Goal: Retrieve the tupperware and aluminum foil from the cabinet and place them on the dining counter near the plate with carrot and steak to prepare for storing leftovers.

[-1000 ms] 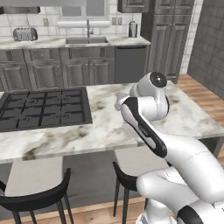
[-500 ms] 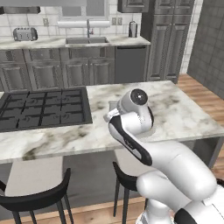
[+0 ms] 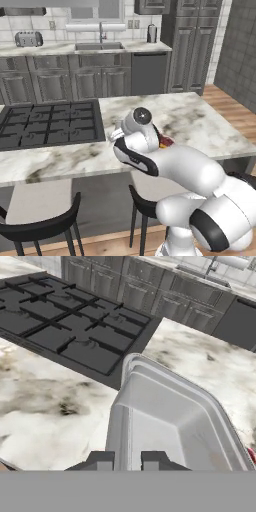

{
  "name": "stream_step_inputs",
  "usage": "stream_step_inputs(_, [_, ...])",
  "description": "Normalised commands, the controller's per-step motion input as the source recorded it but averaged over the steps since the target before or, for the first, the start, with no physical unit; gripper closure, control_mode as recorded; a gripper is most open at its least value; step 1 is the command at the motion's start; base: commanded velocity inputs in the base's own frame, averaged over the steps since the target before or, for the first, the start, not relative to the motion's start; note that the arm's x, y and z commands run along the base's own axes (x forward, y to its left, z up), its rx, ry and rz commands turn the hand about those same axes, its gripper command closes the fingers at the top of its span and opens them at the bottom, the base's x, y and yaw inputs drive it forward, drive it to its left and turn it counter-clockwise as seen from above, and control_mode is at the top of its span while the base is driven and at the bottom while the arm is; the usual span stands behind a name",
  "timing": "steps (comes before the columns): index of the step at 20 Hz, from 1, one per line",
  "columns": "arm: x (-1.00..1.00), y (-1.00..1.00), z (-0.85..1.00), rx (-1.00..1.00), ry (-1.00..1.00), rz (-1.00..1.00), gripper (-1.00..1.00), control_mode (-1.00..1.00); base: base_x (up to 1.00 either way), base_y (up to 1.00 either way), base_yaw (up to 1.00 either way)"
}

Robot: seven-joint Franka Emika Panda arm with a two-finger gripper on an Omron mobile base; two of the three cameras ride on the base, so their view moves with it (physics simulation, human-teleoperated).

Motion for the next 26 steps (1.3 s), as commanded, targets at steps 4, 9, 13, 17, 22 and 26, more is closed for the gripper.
stream_step_inputs(4, [0.29,0.13,-0.66,0.0,0.0,-0.01,1.0,-1.0,0.0,0.0,0.0])
stream_step_inputs(9, [0.28,0.0,-0.68,0.0,0.0,-0.05,1.0,-1.0,0.0,0.0,0.0])
stream_step_inputs(13, [0.31,0.0,-0.65,0.0,0.0,-0.06,1.0,-1.0,0.0,0.0,0.0])
stream_step_inputs(17, [0.48,0.01,-0.49,0.0,0.0,-0.04,-1.0,-1.0,0.0,0.0,0.0])
stream_step_inputs(22, [0.67,0.15,-0.12,0.0,0.0,-0.03,-1.0,-1.0,0.0,0.0,0.0])
stream_step_inputs(26, [0.62,0.3,0.0,0.0,-0.01,0.0,-1.0,-1.0,0.0,0.0,0.0])
